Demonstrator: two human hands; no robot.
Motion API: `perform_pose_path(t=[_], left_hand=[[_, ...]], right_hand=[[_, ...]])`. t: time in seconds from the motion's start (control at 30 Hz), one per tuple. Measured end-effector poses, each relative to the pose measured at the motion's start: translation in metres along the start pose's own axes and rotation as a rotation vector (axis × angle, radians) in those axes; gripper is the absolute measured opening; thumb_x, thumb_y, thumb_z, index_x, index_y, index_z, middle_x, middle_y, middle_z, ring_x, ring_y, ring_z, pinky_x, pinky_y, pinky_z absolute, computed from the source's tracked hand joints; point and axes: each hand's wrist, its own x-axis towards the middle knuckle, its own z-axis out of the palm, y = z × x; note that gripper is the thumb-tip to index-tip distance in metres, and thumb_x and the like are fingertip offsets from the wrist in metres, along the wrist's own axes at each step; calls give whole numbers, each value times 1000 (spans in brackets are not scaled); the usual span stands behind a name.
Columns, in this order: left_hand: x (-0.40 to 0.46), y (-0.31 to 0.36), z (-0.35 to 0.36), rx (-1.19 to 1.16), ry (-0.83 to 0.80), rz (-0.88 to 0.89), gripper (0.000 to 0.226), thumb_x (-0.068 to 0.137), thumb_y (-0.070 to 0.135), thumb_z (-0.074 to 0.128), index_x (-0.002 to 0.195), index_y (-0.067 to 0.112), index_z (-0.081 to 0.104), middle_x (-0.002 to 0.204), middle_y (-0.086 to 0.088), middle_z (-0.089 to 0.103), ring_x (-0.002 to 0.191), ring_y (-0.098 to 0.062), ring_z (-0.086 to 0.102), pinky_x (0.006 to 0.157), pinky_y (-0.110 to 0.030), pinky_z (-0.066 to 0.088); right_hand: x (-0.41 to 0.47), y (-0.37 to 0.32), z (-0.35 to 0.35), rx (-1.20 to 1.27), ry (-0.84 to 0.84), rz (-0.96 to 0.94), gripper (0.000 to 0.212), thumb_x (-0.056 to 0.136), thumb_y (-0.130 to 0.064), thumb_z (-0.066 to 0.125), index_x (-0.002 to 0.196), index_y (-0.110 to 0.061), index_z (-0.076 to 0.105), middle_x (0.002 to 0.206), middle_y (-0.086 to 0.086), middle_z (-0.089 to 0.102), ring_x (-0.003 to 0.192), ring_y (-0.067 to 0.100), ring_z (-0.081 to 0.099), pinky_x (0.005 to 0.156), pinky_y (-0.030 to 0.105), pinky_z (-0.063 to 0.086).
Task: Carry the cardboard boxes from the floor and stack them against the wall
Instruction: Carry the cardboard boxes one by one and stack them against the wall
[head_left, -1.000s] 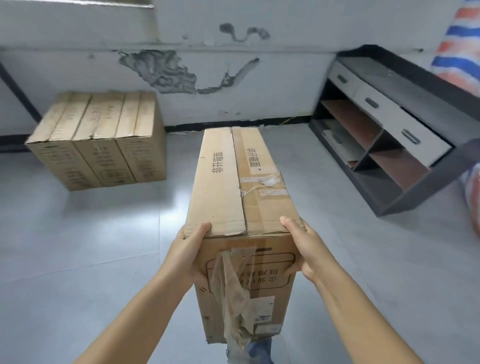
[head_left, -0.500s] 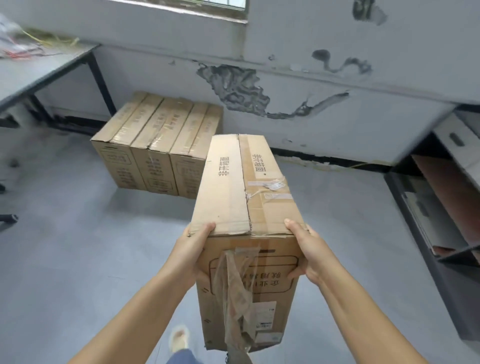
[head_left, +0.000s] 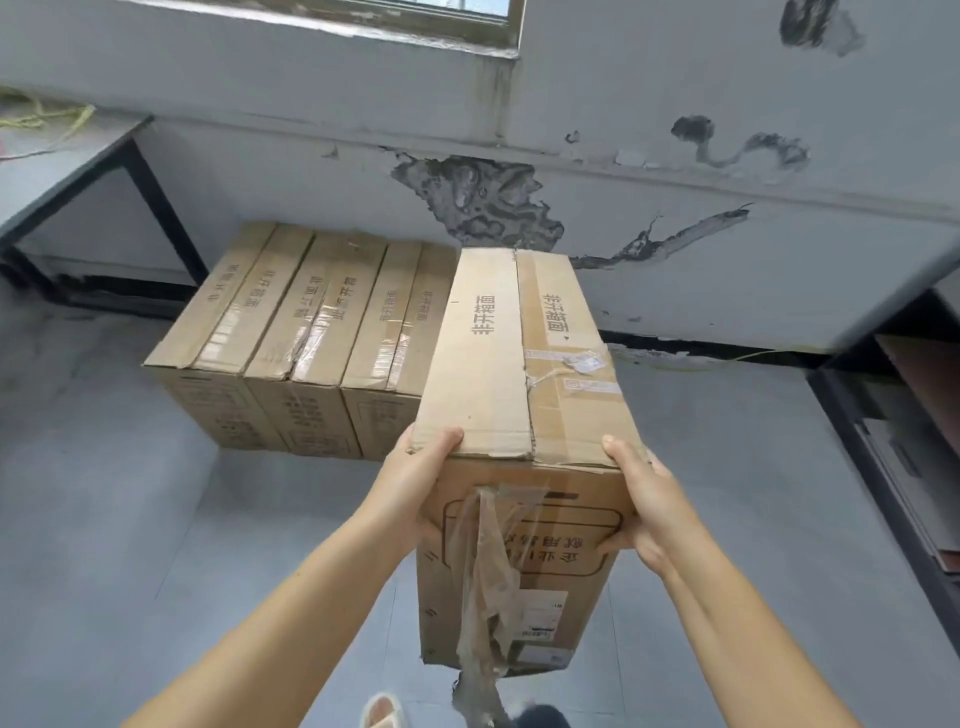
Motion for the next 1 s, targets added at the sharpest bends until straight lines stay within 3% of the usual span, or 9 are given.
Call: perform_pose_path(t=[0.17, 0.3, 0.37, 0.47, 0.6, 0.7, 0.77, 0.9, 1.0], left_hand=[[77, 31, 31, -16, 5, -23, 14, 88, 36, 62, 101, 39, 57, 95, 13, 67, 82, -12, 65, 55, -41, 55], [148, 54, 65, -32, 54, -56, 22, 88, 37, 63, 109, 38, 56, 103, 9, 64, 91, -19, 61, 80, -63, 49], [186, 68, 82, -32, 88, -76, 24, 87, 38, 63, 111, 36, 57, 107, 5, 64, 94, -22, 61, 82, -65, 46], [241, 87, 100, -28, 119, -95, 21, 87, 36, 62, 108, 33, 59, 107, 3, 64, 94, -23, 61, 75, -62, 49], [307, 93, 106, -35, 127, -107, 22, 88, 35, 61, 109, 31, 61, 93, 4, 69, 81, -18, 65, 54, -41, 53], [360, 74, 102, -52, 111, -125, 16, 89, 31, 60, 105, 34, 60, 76, 12, 72, 63, -11, 69, 50, -37, 53], [391, 50, 95, -41, 113, -123, 19, 91, 27, 59, 108, 34, 59, 76, 17, 72, 61, -4, 68, 49, -31, 52], [435, -18, 73, 8, 130, -212, 29, 94, 26, 55, 122, 33, 53, 105, 12, 69, 87, -7, 65, 68, -28, 49], [442, -69, 55, 36, 111, -422, 31, 96, 31, 53, 125, 36, 45, 118, 13, 57, 102, -13, 51, 85, -41, 40]], right_hand=[[84, -30, 10, -1, 8, 6, 13, 93, -30, 56, 103, -23, 62, 110, 7, 69, 103, 28, 64, 94, 60, 45], [173, -50, 12, -11, -22, 45, 27, 93, -33, 57, 118, -23, 59, 118, 6, 66, 107, 30, 62, 92, 65, 44], [219, -64, 14, -38, -46, 94, 31, 92, -37, 56, 121, -26, 57, 117, 3, 65, 104, 32, 62, 78, 67, 48], [279, -82, 23, -49, -62, 144, 34, 92, -40, 56, 124, -30, 55, 117, -1, 63, 97, 28, 62, 58, 58, 52], [348, -84, 39, -69, -61, 155, 36, 91, -40, 57, 127, -36, 54, 125, -7, 59, 112, 26, 55, 66, 59, 51], [394, -59, 55, -92, -54, 121, 16, 92, -38, 55, 106, -41, 60, 109, -12, 67, 100, 16, 61, 72, 55, 53], [420, -28, 64, -70, -40, 120, 23, 93, -35, 54, 115, -40, 58, 109, -9, 69, 99, 16, 63, 76, 50, 51], [454, 57, 78, -20, -62, 226, 41, 96, -23, 52, 137, -31, 47, 127, -5, 63, 116, 19, 58, 100, 55, 42], [453, 118, 78, -29, -53, 358, 36, 99, -14, 47, 132, -28, 51, 122, -6, 65, 106, 14, 62, 94, 43, 48]])
